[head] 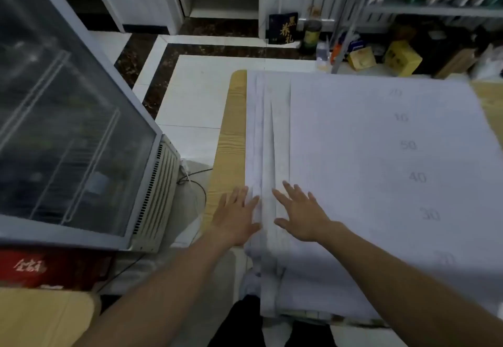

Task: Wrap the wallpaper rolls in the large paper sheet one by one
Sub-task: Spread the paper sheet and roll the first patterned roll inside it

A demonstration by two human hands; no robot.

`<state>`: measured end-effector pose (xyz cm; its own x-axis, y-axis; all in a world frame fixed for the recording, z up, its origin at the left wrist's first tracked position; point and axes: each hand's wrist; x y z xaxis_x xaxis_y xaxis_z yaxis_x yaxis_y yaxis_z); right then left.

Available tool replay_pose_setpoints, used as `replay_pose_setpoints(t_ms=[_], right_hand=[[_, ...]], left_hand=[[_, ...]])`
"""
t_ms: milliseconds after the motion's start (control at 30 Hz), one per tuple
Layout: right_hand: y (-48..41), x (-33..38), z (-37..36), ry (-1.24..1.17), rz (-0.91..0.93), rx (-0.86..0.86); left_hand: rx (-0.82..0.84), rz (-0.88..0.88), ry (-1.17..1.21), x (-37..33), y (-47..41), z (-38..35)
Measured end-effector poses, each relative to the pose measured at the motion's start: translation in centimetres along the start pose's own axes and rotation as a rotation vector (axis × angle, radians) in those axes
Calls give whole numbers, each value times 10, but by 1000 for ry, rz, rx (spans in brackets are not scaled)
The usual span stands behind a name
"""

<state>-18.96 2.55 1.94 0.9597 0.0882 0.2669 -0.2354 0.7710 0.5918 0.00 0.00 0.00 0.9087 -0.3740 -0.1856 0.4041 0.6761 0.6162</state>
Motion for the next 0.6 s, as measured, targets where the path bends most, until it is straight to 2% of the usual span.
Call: replay_pose_setpoints(t_ms=[133,233,367,600], right_hand=[[-22,7,-14,16,-49,70],[-34,5,-26,69,-71,121],[-41,5,-36,171,-82,117],[-42,12,-38,192,-45,124]], left_hand=[[26,-58,-82,21,-14,-16],[-30,-118,-150,31,-19,-25],[-74,-144,-175,39,-18,-30],[-62,-174,-166,42,-16,-33]])
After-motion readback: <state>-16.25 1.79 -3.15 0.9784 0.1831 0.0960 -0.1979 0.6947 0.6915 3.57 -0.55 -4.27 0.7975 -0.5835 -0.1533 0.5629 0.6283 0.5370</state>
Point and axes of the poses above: each hand's wrist, its own y-axis away from the middle knuckle, its own z-axis out of the back of the hand, x = y × z, and after that the axes turned 7 degrees about x, right-handed
